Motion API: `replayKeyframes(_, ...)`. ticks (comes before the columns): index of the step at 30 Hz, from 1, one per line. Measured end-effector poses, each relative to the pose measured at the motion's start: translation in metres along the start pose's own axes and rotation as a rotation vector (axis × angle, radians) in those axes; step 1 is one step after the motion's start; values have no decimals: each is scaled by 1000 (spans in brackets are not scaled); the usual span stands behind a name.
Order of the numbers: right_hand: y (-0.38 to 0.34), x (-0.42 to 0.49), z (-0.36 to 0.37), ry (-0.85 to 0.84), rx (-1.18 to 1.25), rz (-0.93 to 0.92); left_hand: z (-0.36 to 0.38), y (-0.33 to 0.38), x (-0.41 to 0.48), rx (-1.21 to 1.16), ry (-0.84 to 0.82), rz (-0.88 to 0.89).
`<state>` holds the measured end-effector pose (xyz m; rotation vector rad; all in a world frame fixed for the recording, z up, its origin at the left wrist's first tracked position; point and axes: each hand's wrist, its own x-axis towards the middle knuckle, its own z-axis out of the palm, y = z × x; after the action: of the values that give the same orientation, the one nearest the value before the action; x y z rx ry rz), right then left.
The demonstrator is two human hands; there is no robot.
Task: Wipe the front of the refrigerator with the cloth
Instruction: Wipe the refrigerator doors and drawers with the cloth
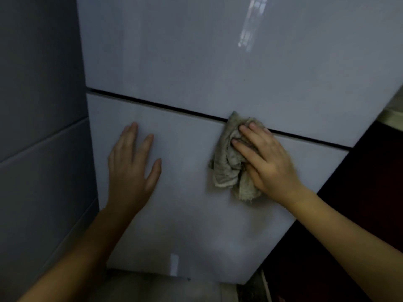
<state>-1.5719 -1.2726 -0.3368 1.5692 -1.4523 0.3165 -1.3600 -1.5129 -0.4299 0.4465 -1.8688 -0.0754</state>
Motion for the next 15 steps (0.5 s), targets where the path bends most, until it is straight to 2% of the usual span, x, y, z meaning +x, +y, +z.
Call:
replayKeyframes(5, -6, 6, 8, 16, 7, -23, 2, -11, -2, 33, 6, 48)
replayKeyframes(9, -29, 27, 28, 66, 36, -3, 1, -14, 1, 27, 43, 30)
replayKeyframes(15, -73, 80, 59, 109, 102, -74, -9, -34, -13, 65, 58, 3)
